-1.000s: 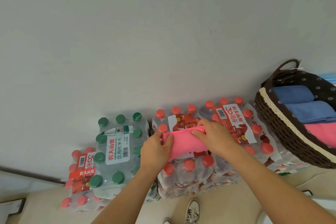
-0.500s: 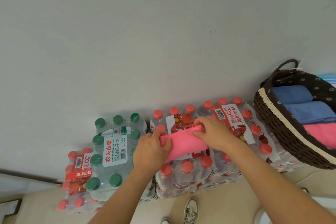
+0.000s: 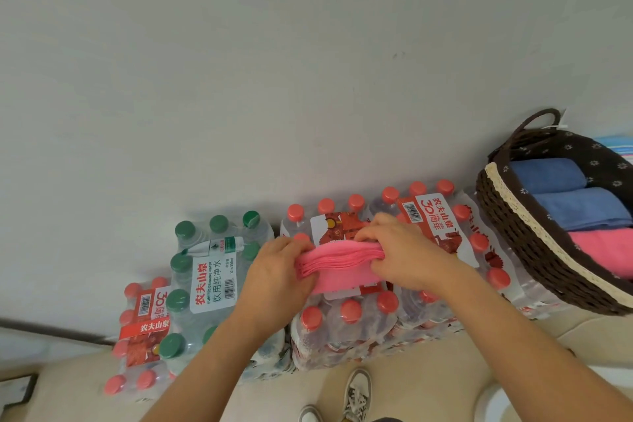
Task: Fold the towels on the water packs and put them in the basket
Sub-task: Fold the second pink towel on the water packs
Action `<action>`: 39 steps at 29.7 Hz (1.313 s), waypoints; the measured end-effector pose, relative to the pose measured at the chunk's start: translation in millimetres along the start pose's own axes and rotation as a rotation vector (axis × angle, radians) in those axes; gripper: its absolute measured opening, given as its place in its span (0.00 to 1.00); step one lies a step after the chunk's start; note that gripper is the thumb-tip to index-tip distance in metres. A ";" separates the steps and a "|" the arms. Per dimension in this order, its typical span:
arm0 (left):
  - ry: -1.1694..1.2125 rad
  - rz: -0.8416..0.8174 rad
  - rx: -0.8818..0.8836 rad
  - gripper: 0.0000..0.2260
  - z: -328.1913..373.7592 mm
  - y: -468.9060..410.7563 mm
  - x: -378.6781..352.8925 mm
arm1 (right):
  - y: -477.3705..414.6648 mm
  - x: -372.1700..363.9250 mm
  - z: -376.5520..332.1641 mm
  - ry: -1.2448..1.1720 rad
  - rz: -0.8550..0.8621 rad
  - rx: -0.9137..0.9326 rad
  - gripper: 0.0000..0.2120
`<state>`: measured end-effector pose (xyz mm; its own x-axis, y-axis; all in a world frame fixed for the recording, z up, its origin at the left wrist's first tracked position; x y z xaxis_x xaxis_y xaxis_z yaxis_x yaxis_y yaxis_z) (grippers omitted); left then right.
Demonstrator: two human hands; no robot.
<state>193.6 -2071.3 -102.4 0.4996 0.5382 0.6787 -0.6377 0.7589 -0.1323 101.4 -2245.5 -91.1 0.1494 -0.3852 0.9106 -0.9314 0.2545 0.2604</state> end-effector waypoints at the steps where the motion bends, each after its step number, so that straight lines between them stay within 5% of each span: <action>1: -0.081 0.049 -0.099 0.15 5.2 0.7 1.5 | 5.4 5.1 -5.6 0.038 0.130 0.025 0.19; 4: -0.211 0.088 -0.261 0.13 7.9 12.8 -5.8 | 21.1 -5.1 -17.7 0.190 0.373 0.115 0.18; 12: -0.314 -0.094 -0.272 0.05 -1.2 50.0 -26.2 | 59.1 -56.3 -15.9 0.327 0.378 0.121 0.18; 20: -0.057 -0.064 0.166 0.23 -15.6 26.2 -18.0 | 37.1 -37.9 -23.8 0.338 0.364 -0.053 0.18; 27: -0.008 -0.189 0.359 0.19 -38.0 17.3 -13.3 | 25.7 -30.5 -30.3 0.355 0.180 -0.154 0.21; 33: 0.043 -0.091 0.230 0.12 -7.1 23.2 -0.9 | 29.7 -20.7 -46.4 0.372 0.239 -0.105 0.24; 39: 0.305 0.011 -0.021 0.20 67.5 12.2 34.9 | 49.4 22.8 -81.0 -0.072 0.381 0.079 0.26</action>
<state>163.7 -2068.0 -31.5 0.6477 0.6295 0.4292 -0.6336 0.7579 -0.1555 85.7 -2169.9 -31.5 -0.2332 -0.3381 0.9118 -0.9387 0.3230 -0.1203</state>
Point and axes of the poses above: each hand's wrist, its own y-axis away from the middle knuckle, its own x-axis out of the back of the hand, z = x × y, the point moved 5 cm from there along -y, towards the middle knuckle, and after that the axes turned 9 degrees about y, right-handed, at the moved point
